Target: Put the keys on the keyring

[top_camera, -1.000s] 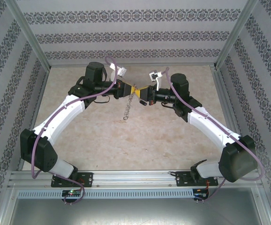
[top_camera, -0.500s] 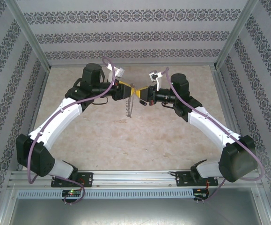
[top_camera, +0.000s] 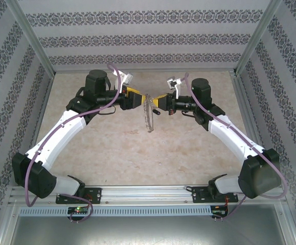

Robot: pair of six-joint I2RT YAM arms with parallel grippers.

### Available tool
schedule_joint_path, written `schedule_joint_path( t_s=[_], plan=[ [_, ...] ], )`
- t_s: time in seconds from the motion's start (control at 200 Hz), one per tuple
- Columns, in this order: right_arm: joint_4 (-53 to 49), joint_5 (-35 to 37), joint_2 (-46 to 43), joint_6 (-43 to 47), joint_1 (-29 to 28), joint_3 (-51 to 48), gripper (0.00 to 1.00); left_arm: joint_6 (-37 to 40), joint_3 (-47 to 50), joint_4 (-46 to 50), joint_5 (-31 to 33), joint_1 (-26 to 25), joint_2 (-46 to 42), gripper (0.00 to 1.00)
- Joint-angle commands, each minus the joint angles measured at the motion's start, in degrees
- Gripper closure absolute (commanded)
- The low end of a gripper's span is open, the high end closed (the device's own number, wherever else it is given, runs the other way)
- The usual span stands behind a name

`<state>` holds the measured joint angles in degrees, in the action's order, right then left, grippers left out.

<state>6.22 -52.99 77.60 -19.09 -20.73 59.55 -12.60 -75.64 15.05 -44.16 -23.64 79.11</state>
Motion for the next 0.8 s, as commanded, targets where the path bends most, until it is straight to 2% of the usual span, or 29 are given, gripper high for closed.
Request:
schedule_joint_path(
  t_s=[0.0, 0.205, 0.794],
  plan=[
    [1.67, -4.55, -0.55, 1.08, 0.25, 2.87, 1.00, 1.56, -2.47, 2.29, -3.16, -0.40, 1.54, 0.47],
    [2.21, -5.82, -0.11, 0.39, -0.05, 3.49, 1.00, 3.15, -4.40, 4.10, -5.64, -0.43, 4.02, 0.47],
    [1.73, -6.77, 0.73, 0.99, -1.68, 4.09, 1.00, 0.91, -7.07, 3.21, -10.66, -0.64, 6.93, 0.51]
  ],
)
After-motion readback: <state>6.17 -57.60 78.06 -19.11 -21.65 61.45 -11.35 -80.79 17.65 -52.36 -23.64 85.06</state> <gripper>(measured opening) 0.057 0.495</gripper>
